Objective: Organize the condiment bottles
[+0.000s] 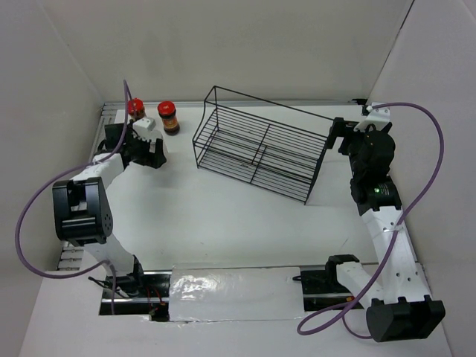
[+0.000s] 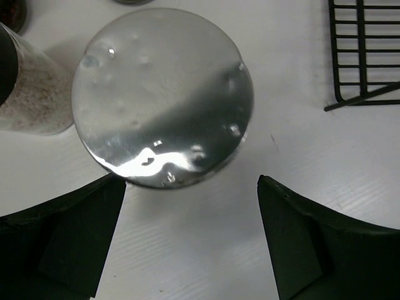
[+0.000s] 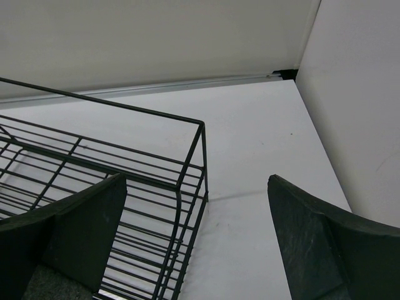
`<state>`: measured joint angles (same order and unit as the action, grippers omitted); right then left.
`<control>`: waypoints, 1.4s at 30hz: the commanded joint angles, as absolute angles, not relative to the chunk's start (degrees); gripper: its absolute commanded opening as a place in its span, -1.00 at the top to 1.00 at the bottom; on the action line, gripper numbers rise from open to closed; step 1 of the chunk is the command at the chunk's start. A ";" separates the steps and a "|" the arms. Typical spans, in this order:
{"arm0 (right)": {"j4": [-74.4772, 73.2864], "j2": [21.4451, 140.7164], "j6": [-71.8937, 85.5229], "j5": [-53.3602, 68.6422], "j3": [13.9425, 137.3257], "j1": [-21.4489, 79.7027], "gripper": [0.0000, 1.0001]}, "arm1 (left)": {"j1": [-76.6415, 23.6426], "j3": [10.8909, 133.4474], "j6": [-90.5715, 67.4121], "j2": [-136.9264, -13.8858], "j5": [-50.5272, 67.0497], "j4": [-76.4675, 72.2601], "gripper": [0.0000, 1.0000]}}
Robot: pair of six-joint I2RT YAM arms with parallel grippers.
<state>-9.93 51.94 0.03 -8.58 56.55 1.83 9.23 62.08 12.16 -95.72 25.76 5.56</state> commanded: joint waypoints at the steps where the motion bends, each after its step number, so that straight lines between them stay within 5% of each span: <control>1: -8.44 51.59 1.41 -8.88 57.04 2.20 -1.00 | 8.44 62.40 17.83 -98.16 23.12 -4.38 -0.99; 10: -8.70 53.26 0.88 -9.49 58.97 2.37 -1.00 | 8.35 65.38 21.01 -103.26 28.11 -6.86 -0.98; 15: -10.02 53.44 0.79 -9.05 59.76 2.55 -1.00 | 8.53 67.94 19.60 -104.94 30.41 -5.45 -0.73; 21: -10.37 52.65 0.79 -8.97 59.24 2.55 -1.00 | 8.44 69.61 19.42 -105.03 32.60 -4.14 0.02; 24: -10.90 52.91 0.62 -6.78 60.11 2.81 -1.00 | 8.70 71.71 20.30 -103.81 34.89 -0.63 0.62; 25: -11.51 53.26 -1.13 -5.72 60.47 2.90 -1.00 | 8.70 72.15 20.82 -103.10 35.41 -0.18 1.00; 31: -18.45 59.66 -7.99 13.06 71.94 4.83 -1.00 | 8.88 82.07 37.82 -95.90 49.80 20.78 1.00; 35: -24.34 68.36 -9.84 29.87 82.42 9.83 -0.92 | 8.18 94.19 60.35 -94.92 65.27 52.05 1.00; 39: -24.18 75.84 -11.33 32.43 90.94 24.38 -0.89 | 3.71 105.44 69.76 -98.69 68.11 77.89 1.00; 42: -19.79 79.53 -12.74 34.97 92.81 32.14 -0.93 | 0.54 105.74 66.54 -98.62 68.12 78.92 1.00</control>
<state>-20.91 78.04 -10.00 27.99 89.43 26.13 3.51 104.97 60.42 -98.70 61.04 63.57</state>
